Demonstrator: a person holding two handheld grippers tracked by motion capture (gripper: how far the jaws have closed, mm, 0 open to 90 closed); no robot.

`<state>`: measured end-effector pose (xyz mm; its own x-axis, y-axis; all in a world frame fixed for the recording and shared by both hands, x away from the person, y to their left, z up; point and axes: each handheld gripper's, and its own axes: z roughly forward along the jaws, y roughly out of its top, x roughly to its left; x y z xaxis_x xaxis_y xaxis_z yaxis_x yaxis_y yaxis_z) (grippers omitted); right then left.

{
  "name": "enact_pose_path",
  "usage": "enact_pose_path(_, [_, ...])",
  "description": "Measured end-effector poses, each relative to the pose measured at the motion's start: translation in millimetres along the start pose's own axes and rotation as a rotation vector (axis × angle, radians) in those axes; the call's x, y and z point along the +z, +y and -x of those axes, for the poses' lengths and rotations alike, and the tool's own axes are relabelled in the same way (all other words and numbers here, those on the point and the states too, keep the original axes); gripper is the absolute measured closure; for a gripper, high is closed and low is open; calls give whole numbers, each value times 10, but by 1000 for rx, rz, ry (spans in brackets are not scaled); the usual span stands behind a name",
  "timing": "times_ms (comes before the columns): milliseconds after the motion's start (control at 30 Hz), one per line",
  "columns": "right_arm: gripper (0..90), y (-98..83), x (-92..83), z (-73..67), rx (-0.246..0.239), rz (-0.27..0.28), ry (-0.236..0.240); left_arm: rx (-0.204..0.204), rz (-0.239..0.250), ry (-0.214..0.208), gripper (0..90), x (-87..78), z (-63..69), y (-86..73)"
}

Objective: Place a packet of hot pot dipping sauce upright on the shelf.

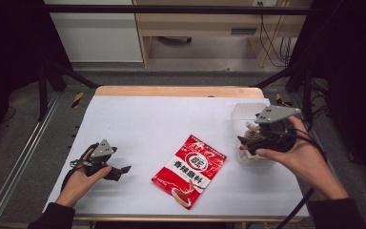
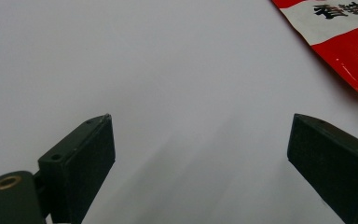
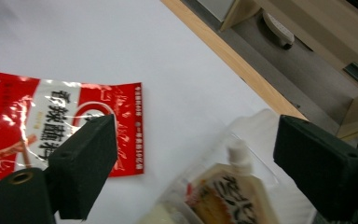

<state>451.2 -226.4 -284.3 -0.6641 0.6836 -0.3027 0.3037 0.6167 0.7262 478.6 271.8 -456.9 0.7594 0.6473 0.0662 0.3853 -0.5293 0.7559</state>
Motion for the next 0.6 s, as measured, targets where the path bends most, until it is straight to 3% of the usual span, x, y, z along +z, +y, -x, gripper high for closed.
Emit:
enact_pose_path(133, [129, 47, 79, -323, 16, 8, 14, 5, -2, 3, 73, -6, 5, -5])
enact_pose_path(300, [189, 35, 222, -592, 37, 0, 5, 15, 3, 3, 73, -15, 47, 1])
enact_pose_path(333, [200, 30, 258, -635, 49, 5, 2, 15, 4, 4, 73, -18, 57, 2])
enact_pose_path(367, [199, 13, 336, -718, 93, 30, -4, 14, 6, 6, 73, -23, 73, 2])
enact_pose_path(433, [206, 4, 365, -741, 111, 39, -2, 21, 6, 7, 73, -31, 105, 0])
enact_pose_path(600, [241, -115, 638, -895, 215, 55, -1, 34, 2, 3, 73, -23, 176, 6])
